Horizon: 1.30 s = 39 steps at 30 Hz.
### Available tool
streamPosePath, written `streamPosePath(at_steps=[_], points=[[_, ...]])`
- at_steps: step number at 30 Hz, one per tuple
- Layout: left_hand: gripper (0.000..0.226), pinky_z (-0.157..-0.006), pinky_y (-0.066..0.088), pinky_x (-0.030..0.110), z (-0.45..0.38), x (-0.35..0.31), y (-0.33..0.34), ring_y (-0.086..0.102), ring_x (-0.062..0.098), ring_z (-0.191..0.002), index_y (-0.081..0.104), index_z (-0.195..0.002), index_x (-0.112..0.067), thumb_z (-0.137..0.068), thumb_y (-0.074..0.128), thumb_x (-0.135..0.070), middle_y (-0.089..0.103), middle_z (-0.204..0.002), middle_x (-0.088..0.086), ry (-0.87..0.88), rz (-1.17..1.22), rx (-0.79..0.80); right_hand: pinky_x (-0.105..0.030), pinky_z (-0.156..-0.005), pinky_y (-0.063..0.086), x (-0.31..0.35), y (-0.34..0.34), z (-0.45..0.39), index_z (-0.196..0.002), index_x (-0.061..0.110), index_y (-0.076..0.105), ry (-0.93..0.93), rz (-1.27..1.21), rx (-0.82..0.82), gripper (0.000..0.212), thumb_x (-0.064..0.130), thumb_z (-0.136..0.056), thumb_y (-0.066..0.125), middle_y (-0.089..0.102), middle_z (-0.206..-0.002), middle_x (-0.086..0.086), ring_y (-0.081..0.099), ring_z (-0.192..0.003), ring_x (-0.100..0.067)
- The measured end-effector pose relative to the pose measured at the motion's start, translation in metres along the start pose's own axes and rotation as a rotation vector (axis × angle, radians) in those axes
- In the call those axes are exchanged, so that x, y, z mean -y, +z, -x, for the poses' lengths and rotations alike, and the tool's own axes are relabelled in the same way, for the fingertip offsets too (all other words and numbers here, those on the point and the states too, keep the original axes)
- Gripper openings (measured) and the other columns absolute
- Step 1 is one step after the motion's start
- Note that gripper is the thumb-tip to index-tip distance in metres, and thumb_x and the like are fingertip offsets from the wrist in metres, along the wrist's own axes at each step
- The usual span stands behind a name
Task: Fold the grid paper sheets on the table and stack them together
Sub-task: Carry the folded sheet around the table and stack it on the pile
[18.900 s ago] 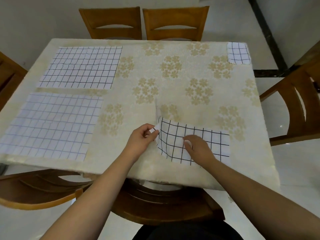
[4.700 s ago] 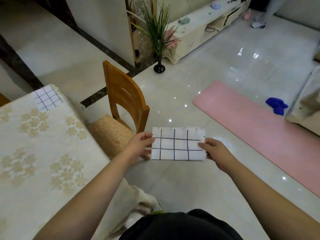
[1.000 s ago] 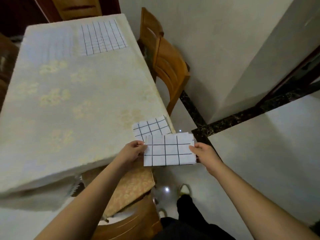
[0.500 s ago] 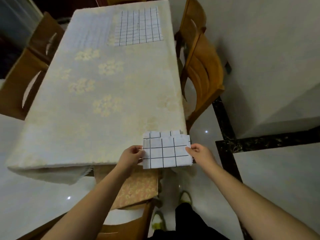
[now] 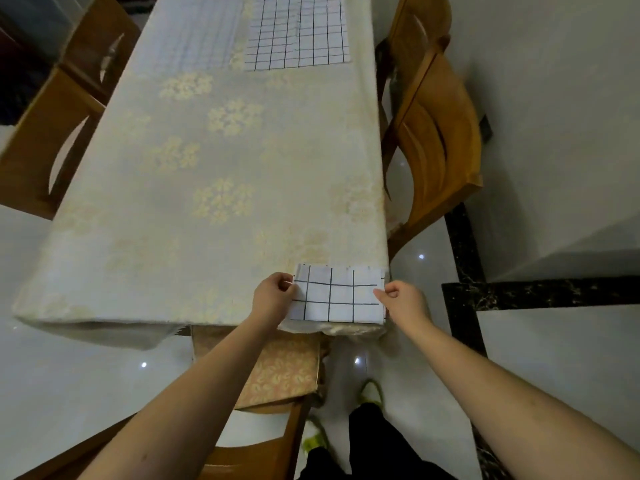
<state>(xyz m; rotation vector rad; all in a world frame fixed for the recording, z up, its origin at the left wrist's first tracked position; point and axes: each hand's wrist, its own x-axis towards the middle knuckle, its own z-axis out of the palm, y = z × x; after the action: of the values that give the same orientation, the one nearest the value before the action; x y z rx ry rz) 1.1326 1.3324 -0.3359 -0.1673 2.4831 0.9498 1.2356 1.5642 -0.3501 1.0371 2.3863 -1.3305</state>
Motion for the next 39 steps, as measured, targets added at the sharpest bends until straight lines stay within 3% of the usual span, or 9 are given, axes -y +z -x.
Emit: streamPosePath(at_steps=[13,16,18,21,25,27,31,35,39], points=[[0.026,-0.073,0.043,0.026,-0.003,0.008,0.005,0.058,0.015,-0.089,0.057,-0.119,-0.019,-0.094,0.057,-0.027,0.066,-0.108,0.0,0.012,0.055,-0.06,-0.028,-0.064,0.051,0.008,0.003,-0.006,-0.09,0.023,0.058,-0.026,0.096,-0.068,0.017,0.04,-0.09,0.063,0.061,-0.079,0.008,0.059,-0.073,-0.011],[0.029,-0.072,0.043,0.025,-0.003,0.008,0.003,0.059,0.015,-0.09,0.055,-0.123,-0.018,-0.098,0.052,-0.032,0.065,-0.108,0.001,0.019,0.11,-0.144,-0.026,-0.057,0.046,0.012,0.003,-0.003,-0.092,0.022,0.055,-0.028,0.072,-0.109,0.02,0.041,-0.091,0.06,0.06,-0.081,0.007,0.059,-0.074,-0.012],[0.029,-0.073,0.042,0.024,0.0,0.006,0.001,0.057,0.013,-0.091,0.053,-0.125,-0.016,-0.1,0.047,-0.028,0.061,-0.111,0.002,0.064,0.145,-0.239,-0.023,-0.054,0.039,0.013,0.004,0.001,-0.097,0.02,0.053,-0.07,0.092,-0.226,0.025,0.044,-0.093,0.054,0.057,-0.088,0.006,0.056,-0.076,-0.013],[0.029,-0.086,0.043,0.026,0.004,0.006,0.005,0.053,0.012,-0.103,0.053,-0.128,-0.016,-0.099,0.048,-0.023,0.055,-0.12,0.002,0.255,0.052,-0.321,-0.022,-0.069,0.037,0.016,0.011,0.005,-0.106,0.016,0.055,-0.238,0.16,-0.351,0.026,0.039,-0.095,0.05,0.053,-0.101,0.002,0.05,-0.088,-0.012],[0.032,-0.098,0.044,0.038,0.008,0.009,0.024,0.055,0.026,-0.116,0.058,-0.124,-0.008,-0.095,0.05,-0.015,0.059,-0.127,0.011,0.672,-0.29,-0.292,-0.032,-0.097,0.041,0.029,0.032,0.005,-0.124,0.014,0.055,-0.55,0.314,-0.264,0.03,0.025,-0.097,0.05,0.056,-0.122,-0.003,0.051,-0.112,-0.018],[0.04,-0.105,0.039,0.041,0.008,0.013,0.035,0.049,0.028,-0.128,0.054,-0.131,-0.007,-0.095,0.043,-0.019,0.055,-0.136,0.013,0.781,-0.409,-0.214,-0.037,-0.112,0.032,0.038,0.046,0.001,-0.136,0.012,0.049,-0.625,0.411,-0.199,0.038,0.02,-0.099,0.047,0.051,-0.138,-0.006,0.045,-0.129,-0.022],[0.05,-0.118,0.023,0.04,0.001,0.027,0.049,0.024,0.022,-0.145,0.035,-0.148,-0.009,-0.101,0.04,-0.026,0.033,-0.155,0.007,0.796,-0.562,-0.073,-0.031,-0.117,0.002,0.038,0.073,-0.006,-0.152,0.012,0.02,-0.614,0.62,-0.072,0.053,0.019,-0.102,0.037,0.019,-0.16,-0.005,0.013,-0.148,-0.02],[0.058,-0.121,0.014,0.039,-0.004,0.043,0.051,0.003,0.015,-0.149,0.015,-0.154,-0.016,-0.104,0.02,-0.044,0.009,-0.162,0.0,0.755,-0.701,0.035,-0.033,-0.118,-0.002,0.017,0.077,-0.01,-0.152,0.014,0.011,-0.542,0.819,-0.039,0.06,0.041,-0.098,0.01,0.011,-0.161,-0.003,0.009,-0.148,-0.018],[0.061,-0.119,0.009,0.04,-0.005,0.047,0.048,-0.004,0.015,-0.149,0.007,-0.155,-0.019,-0.103,0.017,-0.049,0.001,-0.163,0.0,0.742,-0.756,0.047,-0.037,-0.118,0.002,0.003,0.069,-0.014,-0.154,0.016,0.011,-0.52,0.881,-0.037,0.067,0.053,-0.097,0.014,0.008,-0.161,-0.003,0.006,-0.148,-0.018]])
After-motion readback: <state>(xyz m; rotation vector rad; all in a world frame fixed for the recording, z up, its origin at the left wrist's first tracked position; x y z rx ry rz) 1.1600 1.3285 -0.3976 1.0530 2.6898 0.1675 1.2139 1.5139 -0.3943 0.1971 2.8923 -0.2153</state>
